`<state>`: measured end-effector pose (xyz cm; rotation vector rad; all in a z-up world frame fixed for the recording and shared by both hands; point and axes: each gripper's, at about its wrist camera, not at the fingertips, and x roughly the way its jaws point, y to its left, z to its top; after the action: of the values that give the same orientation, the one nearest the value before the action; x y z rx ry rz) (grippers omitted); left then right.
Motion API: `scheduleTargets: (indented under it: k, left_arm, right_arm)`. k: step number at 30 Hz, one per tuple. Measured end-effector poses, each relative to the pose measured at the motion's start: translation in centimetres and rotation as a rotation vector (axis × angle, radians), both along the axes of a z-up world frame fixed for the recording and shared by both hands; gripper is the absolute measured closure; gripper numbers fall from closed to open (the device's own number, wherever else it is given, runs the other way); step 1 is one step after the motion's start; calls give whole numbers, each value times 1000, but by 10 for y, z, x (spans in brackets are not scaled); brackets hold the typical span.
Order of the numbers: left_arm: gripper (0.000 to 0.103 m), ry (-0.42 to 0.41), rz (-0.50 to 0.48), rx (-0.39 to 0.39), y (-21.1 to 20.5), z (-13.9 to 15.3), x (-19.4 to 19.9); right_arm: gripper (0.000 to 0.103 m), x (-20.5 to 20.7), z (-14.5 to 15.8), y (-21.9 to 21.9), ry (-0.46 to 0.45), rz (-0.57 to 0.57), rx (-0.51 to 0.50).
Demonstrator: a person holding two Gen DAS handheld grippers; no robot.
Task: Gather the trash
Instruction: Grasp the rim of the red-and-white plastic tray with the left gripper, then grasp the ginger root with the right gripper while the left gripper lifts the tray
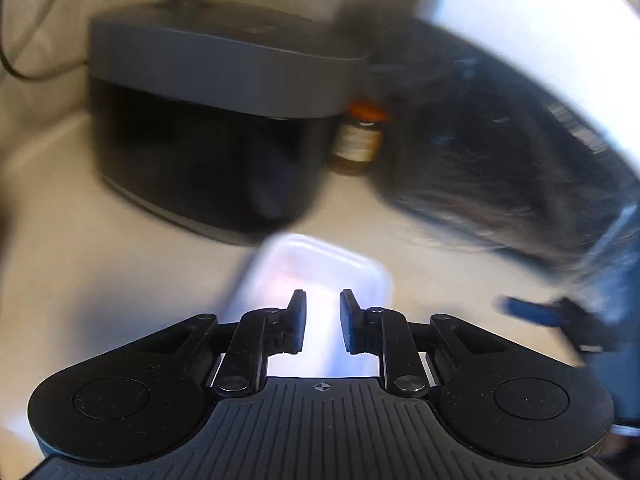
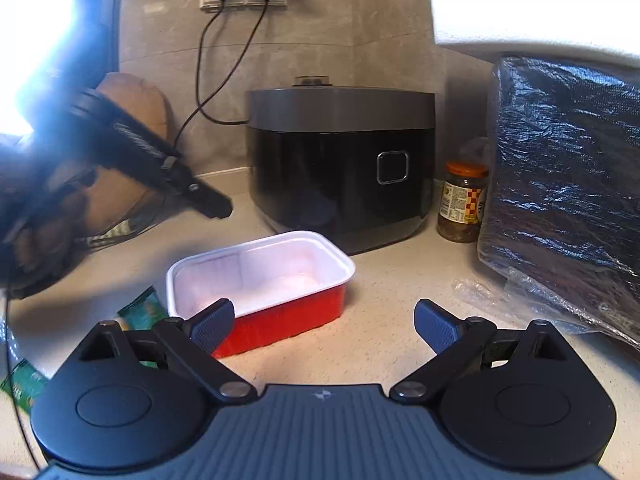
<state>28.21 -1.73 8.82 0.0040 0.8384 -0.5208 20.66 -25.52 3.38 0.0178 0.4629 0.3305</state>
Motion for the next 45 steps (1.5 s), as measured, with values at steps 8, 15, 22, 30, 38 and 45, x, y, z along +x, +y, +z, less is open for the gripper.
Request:
scheduleTargets:
  k: [8, 15, 22, 30, 38, 45]
  left_arm:
    - [78, -26, 9, 211, -26, -46, 54]
    - [73, -2, 114, 237, -18, -55, 71]
    - [71, 93, 25, 230, -25, -67, 73]
    - [89, 216, 101, 12, 23, -79, 56]
    - [91, 131, 342, -219, 129, -54, 0]
    - [94, 79, 384, -345, 159, -58, -29]
  right_arm:
    - [6, -22, -11, -7, 2, 27, -78]
    - [6, -39, -16, 3, 2, 263, -59]
    - [6, -49, -20, 39, -19, 393, -124]
    - [6, -33, -21, 83, 24, 426, -90]
    - [24, 16, -25, 154, 177, 421, -55]
    - [62, 32, -33, 200, 183, 368, -224]
